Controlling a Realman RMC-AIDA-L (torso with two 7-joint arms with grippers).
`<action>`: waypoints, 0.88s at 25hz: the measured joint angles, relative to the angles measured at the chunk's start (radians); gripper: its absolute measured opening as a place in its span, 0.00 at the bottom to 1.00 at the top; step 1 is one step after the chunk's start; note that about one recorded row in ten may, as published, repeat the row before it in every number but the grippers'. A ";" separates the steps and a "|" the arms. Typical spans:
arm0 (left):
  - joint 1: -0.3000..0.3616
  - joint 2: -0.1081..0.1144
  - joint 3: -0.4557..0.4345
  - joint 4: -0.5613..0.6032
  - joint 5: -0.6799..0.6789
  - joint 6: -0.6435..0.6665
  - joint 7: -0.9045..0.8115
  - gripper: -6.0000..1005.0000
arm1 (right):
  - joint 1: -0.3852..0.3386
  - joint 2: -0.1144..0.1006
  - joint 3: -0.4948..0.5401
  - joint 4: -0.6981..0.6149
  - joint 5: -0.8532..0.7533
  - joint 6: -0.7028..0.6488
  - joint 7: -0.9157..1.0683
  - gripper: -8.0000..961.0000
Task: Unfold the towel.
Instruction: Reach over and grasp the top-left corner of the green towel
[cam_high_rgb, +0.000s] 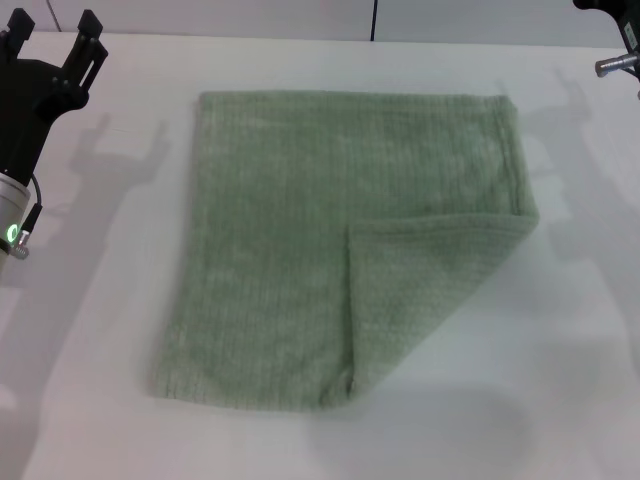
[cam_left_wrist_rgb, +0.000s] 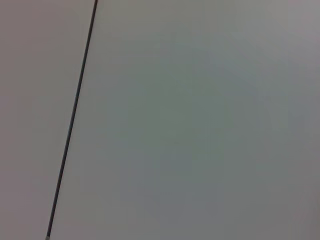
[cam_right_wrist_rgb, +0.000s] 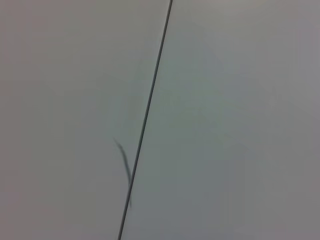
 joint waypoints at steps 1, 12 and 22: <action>-0.001 0.000 0.000 -0.001 0.000 0.000 0.000 0.80 | -0.001 0.000 -0.001 0.000 0.000 0.000 0.000 0.86; -0.011 0.002 0.002 0.000 -0.003 -0.006 -0.001 0.75 | 0.005 0.001 -0.009 0.000 0.000 0.005 0.004 0.86; -0.029 0.000 0.026 -0.001 -0.002 -0.049 -0.002 0.70 | 0.012 0.002 -0.015 0.000 0.000 0.007 0.011 0.86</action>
